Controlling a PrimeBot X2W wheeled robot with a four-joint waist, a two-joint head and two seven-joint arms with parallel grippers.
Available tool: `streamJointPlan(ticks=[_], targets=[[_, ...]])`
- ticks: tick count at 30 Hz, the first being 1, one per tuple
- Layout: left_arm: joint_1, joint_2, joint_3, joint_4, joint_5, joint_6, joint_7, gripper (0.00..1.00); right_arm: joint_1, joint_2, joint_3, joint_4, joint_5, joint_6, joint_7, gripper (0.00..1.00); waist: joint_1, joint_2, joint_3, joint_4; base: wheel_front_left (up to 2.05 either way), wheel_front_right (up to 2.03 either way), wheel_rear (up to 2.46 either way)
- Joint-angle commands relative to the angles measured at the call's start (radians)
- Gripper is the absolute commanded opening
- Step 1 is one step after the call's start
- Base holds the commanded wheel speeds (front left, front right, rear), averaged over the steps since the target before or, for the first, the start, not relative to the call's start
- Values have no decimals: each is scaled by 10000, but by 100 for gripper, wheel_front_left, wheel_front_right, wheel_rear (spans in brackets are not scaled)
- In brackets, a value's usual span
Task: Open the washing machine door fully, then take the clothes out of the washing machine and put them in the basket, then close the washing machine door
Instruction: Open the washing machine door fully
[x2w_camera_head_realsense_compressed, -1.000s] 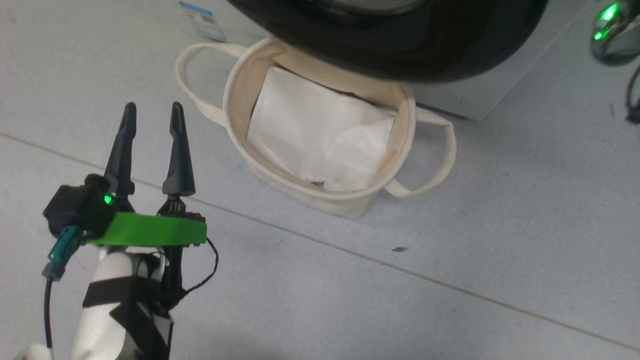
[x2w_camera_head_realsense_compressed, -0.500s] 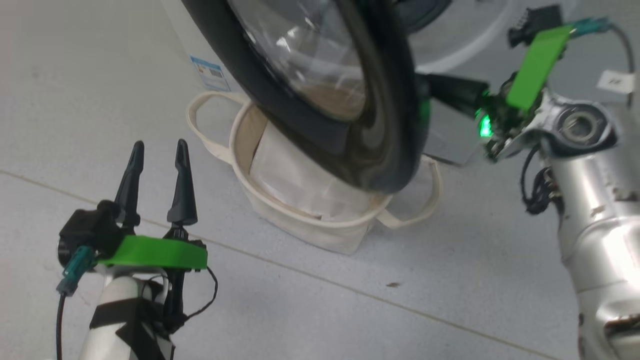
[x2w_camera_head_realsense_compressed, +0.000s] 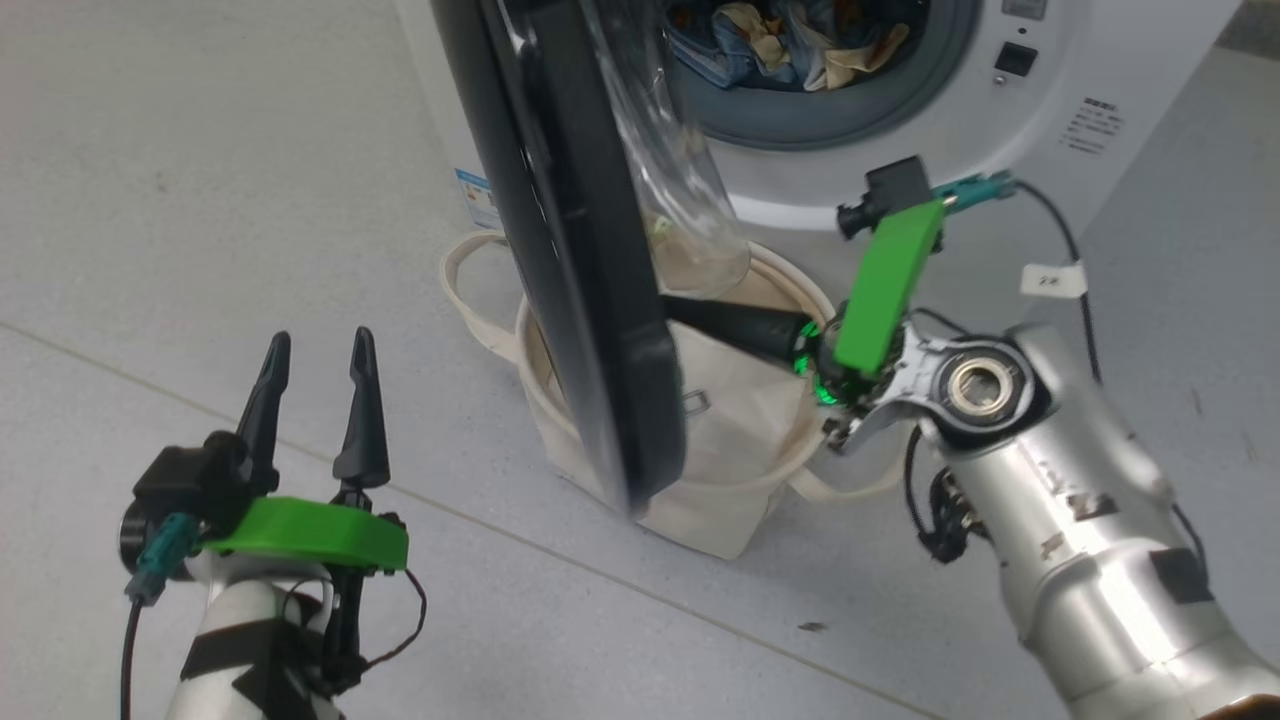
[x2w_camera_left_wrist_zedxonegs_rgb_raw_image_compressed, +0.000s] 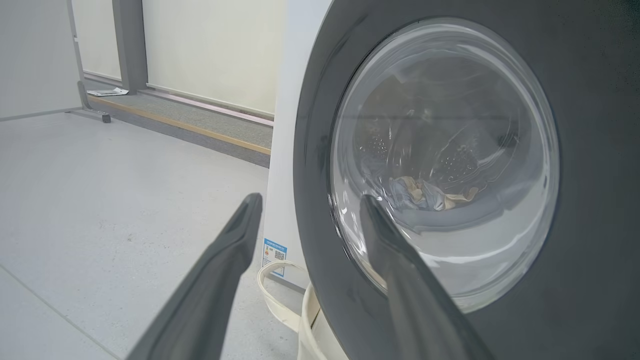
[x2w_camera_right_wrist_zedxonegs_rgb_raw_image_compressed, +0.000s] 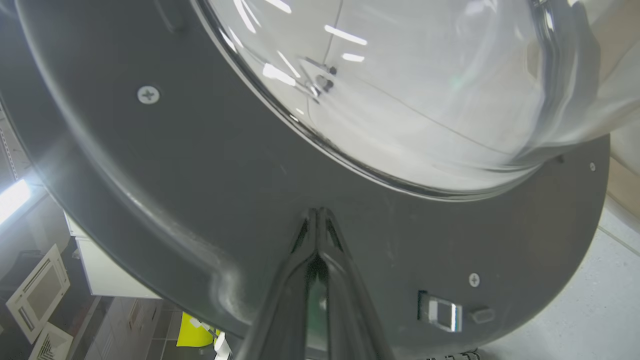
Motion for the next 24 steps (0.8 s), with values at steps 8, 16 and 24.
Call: streamJointPlan(ticks=[8,16,24], targets=[[-387,431,565,121,206,-104,-59,100,14,258,2739,-694,1301,12,-1756,0,0,-1,-240,310,0,0,0],[-465,534,747,248,232,-166,-59,100,-355,259,4121,-563,1950,12,-3442,0,0,-1,-322,340,0,0,0],[-465,841,1040,275,158,-214,-59,100,-414,-13,4643,-1196,641,12,-4792,100,0,-1,-423,-82,0,0,0]])
